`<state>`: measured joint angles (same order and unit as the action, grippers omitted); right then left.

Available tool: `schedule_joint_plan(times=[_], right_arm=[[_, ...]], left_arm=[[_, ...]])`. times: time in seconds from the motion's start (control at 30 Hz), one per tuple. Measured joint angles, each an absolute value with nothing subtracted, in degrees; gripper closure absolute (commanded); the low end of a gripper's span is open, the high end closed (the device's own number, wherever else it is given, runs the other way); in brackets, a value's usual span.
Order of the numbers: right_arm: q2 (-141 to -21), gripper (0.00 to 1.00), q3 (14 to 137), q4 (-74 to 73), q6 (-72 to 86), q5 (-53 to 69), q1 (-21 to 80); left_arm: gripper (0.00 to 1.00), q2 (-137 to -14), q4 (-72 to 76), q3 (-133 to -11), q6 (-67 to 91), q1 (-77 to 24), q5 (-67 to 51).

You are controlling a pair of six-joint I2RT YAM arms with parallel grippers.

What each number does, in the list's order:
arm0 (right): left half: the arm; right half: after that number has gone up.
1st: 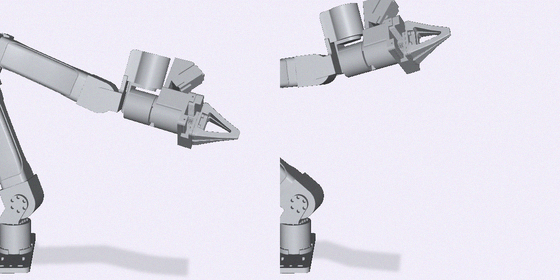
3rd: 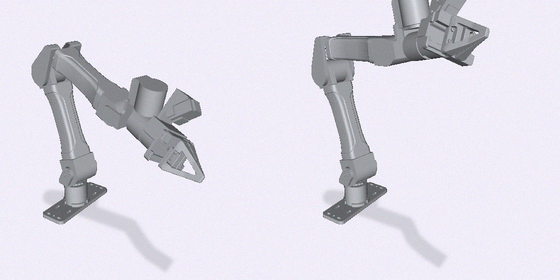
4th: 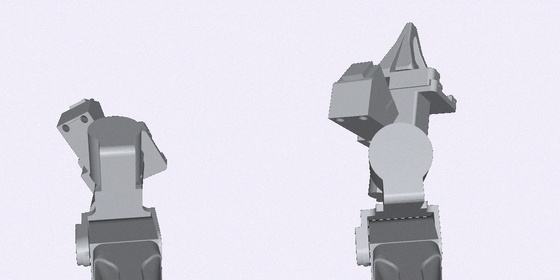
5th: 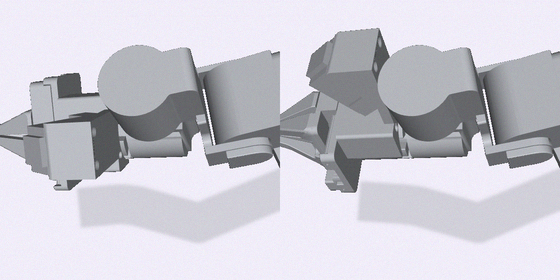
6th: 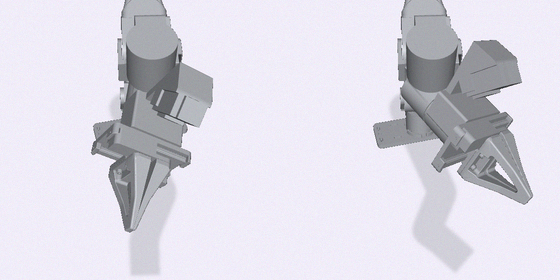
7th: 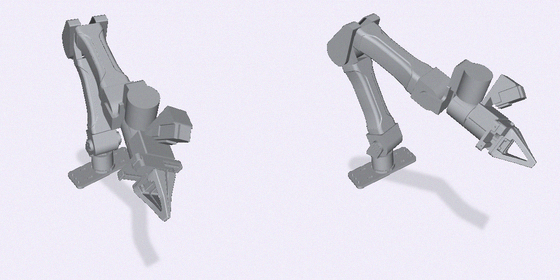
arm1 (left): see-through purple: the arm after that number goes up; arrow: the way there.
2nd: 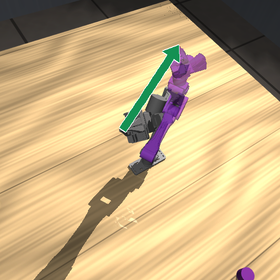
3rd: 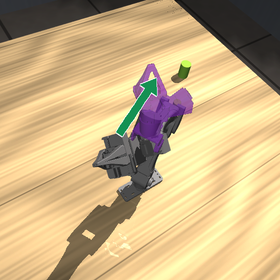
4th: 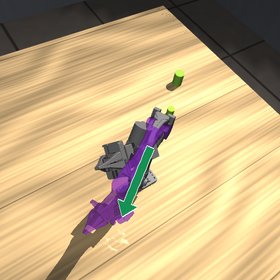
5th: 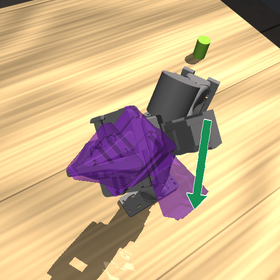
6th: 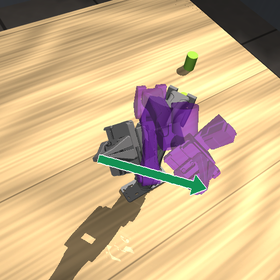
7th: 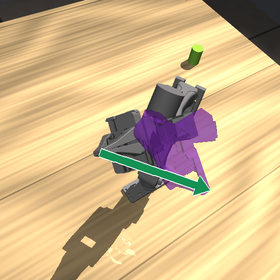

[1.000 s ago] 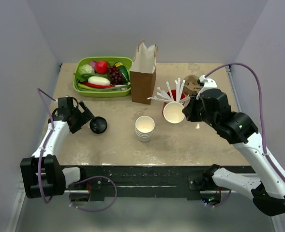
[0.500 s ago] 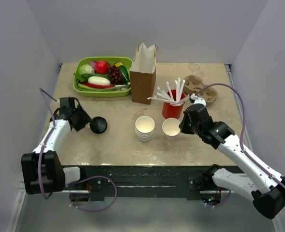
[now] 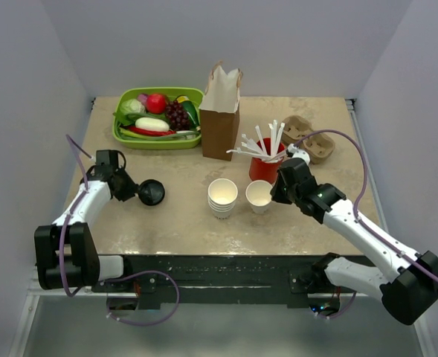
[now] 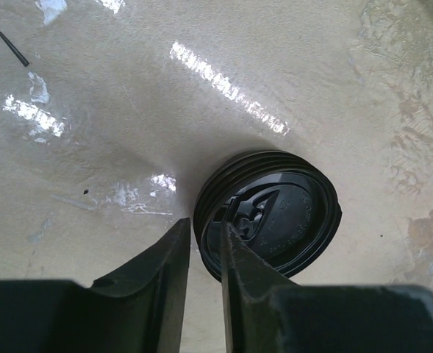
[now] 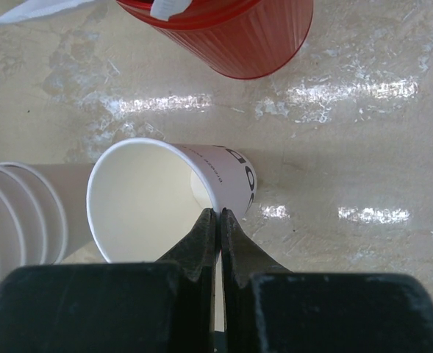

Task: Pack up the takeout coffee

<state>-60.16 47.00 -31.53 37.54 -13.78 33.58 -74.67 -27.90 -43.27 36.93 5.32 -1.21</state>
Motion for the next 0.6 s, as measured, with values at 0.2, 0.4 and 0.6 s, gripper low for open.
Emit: schedule_joint_plan(times=[0.2,0.4,0.6], right_arm=[[-61.41,0.92,47.00,-31.62,37.56,-14.04,33.23],[-61.45,0.73,47.00,-31.70,37.56,-14.13,33.01],[-61.25,0.37,47.05,-32.27,37.58,-15.18,32.93]], left_arm=[[0.78,-75.59,-27.90,-43.27,36.93,5.10,-0.95],[0.81,-76.25,-27.88,-43.27,36.91,4.95,-0.80],[0.87,-77.03,-27.88,-43.27,36.86,4.71,-0.84]])
